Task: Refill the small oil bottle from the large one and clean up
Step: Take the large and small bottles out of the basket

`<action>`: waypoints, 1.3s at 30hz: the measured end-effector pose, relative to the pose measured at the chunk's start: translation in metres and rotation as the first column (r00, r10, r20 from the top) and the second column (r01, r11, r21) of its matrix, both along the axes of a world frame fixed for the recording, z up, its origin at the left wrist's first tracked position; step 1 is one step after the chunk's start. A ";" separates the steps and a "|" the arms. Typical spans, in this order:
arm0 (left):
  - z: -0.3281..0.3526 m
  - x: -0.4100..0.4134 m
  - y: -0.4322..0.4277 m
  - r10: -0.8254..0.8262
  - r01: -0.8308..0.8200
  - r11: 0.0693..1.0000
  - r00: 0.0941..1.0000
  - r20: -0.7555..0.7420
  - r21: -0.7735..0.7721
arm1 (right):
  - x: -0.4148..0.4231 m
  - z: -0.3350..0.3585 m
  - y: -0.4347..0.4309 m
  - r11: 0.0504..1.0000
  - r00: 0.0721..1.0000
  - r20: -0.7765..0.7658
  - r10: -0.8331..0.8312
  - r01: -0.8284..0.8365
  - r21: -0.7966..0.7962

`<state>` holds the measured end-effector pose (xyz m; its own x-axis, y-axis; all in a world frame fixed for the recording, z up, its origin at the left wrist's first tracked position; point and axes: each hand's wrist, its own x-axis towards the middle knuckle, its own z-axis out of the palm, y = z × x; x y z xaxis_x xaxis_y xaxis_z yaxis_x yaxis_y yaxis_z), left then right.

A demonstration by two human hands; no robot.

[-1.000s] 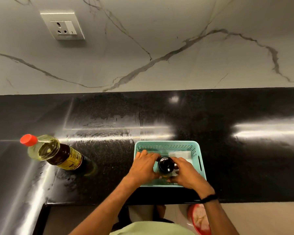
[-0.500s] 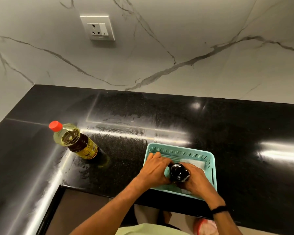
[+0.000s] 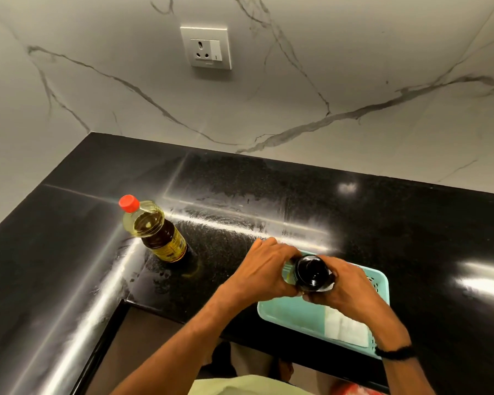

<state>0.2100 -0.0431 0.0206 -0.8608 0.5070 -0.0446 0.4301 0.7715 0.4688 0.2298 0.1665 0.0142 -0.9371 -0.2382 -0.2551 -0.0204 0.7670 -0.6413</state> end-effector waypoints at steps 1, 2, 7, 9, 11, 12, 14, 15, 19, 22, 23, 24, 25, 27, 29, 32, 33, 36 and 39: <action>0.005 -0.002 -0.009 0.015 -0.015 1.000 1.000 0.003 0.016 | -0.006 0.005 -0.008 1.000 1.000 -0.005 0.017 -0.017 -0.001; 0.009 -0.005 -0.018 0.031 -0.032 0.999 0.999 0.006 0.027 | -0.012 0.009 -0.017 1.000 1.000 -0.006 0.031 -0.031 -0.003; 0.019 -0.017 -0.067 0.138 -0.141 0.986 0.990 0.042 0.086 | -0.042 0.012 -0.066 0.994 0.994 -0.042 0.098 -0.100 -0.033; 0.018 -0.019 -0.084 0.179 -0.186 0.977 0.981 0.080 0.104 | -0.051 0.011 -0.086 0.991 0.991 -0.035 0.126 -0.127 -0.041; 0.010 -0.021 -0.103 0.218 -0.229 0.968 0.969 0.112 0.099 | -0.058 0.007 -0.106 0.987 0.990 -0.009 0.143 -0.144 -0.068; 0.005 -0.022 -0.112 0.236 -0.249 0.964 0.964 0.125 0.093 | -0.061 0.004 -0.115 0.986 0.988 0.001 0.153 -0.152 -0.075; -0.007 -0.023 -0.125 0.265 -0.279 0.957 0.953 0.144 0.083 | -0.065 -0.006 -0.130 0.983 0.986 0.030 0.163 -0.160 -0.087; -0.013 -0.023 -0.131 0.279 -0.293 0.953 0.948 0.156 0.076 | -0.067 -0.010 -0.137 0.983 0.985 0.049 0.167 -0.162 -0.090; -0.031 -0.023 -0.147 0.318 -0.332 0.942 0.929 0.191 0.049 | -0.073 -0.025 -0.160 0.984 0.975 0.132 0.176 -0.171 -0.047; -0.042 -0.023 -0.151 0.337 -0.356 0.933 0.913 0.231 0.045 | -0.075 -0.034 -0.171 0.986 0.969 0.185 0.166 -0.168 -0.007; -0.045 -0.023 -0.152 0.342 -0.362 0.931 0.908 0.243 0.044 | -0.076 -0.037 -0.173 0.986 0.967 0.198 0.161 -0.166 0.009; -0.049 -0.023 -0.155 0.346 -0.368 0.929 0.903 0.255 0.043 | -0.077 -0.039 -0.176 0.986 0.966 0.207 0.157 -0.165 0.025; -0.052 -0.024 -0.157 0.347 -0.370 0.928 0.900 0.265 0.043 | -0.078 -0.041 -0.179 0.986 0.965 0.215 0.153 -0.164 0.037; -0.057 -0.025 -0.160 0.343 -0.369 0.928 0.896 0.283 0.044 | -0.078 -0.042 -0.183 0.985 0.963 0.226 0.146 -0.163 0.054; -0.061 -0.026 -0.163 0.339 -0.367 0.929 0.893 0.298 0.044 | -0.078 -0.044 -0.187 0.984 0.959 0.244 0.144 -0.166 0.068; -0.068 -0.027 -0.167 0.332 -0.360 0.932 0.893 0.303 0.040 | -0.078 -0.047 -0.192 0.982 0.953 0.268 0.139 -0.167 0.086; -0.069 -0.027 -0.168 0.331 -0.359 0.933 0.894 0.303 0.040 | -0.078 -0.048 -0.194 0.983 0.952 0.274 0.133 -0.162 0.086; -0.073 -0.028 -0.171 0.325 -0.354 0.934 0.894 0.309 0.041 | -0.078 -0.049 -0.197 0.985 0.950 0.289 0.119 -0.149 0.085; -0.077 -0.028 -0.173 0.318 -0.347 0.937 0.895 0.313 0.039 | -0.077 -0.051 -0.198 0.984 0.946 0.302 0.117 -0.152 0.094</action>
<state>0.1820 -0.2156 -0.0565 -0.9335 0.2075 -0.2923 -0.0146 0.7927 0.6094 0.1532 -0.0315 -0.0365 -0.7771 -0.3097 -0.5478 0.0477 0.8390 -0.5421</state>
